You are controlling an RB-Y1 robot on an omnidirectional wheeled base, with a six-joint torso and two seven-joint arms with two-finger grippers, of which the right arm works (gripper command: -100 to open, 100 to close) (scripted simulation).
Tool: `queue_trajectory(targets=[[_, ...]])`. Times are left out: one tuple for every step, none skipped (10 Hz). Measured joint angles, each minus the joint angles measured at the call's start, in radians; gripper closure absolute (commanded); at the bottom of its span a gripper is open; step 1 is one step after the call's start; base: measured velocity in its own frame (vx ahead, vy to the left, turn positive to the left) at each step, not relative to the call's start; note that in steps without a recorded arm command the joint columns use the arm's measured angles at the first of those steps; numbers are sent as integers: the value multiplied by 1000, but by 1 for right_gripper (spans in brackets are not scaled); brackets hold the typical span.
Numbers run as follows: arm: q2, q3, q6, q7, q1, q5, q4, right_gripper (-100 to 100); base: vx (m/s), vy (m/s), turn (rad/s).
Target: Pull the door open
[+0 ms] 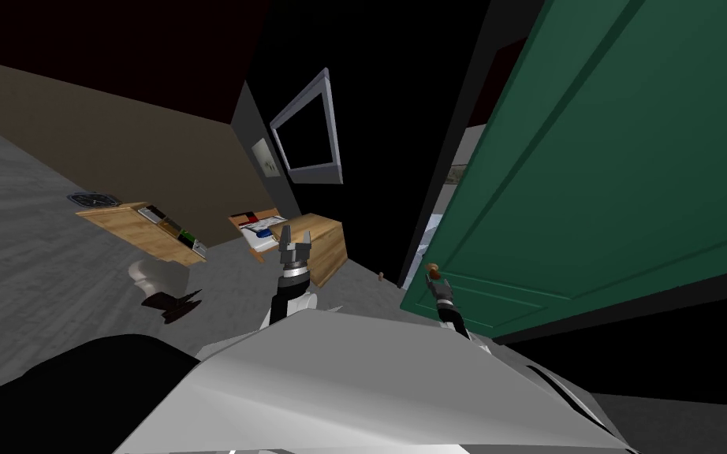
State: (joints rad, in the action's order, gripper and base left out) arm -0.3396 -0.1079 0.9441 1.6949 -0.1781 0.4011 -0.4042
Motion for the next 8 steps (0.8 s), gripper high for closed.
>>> queue_trajectory(targets=[[2,2,0,-3,-2,1,1,-100,81,-32,12],[2,3,0,-4,-3,1,1,100,-6,1,-15],[0,4,0,-3,-3,2,1,100,-27,6,0],[-1,4,-1,-4,-3,2,1,100,-25,6,4],[-1,3,-2,-4,-2,2,2,100,-17,3,-3],[0,3,-3,-3,-1,1,3,100,-10,2,-3],[1,3,-4,-3,0,1,4,100,0,0,0],[1,3,-4,-3,1,1,4,100,-120,-59,70]])
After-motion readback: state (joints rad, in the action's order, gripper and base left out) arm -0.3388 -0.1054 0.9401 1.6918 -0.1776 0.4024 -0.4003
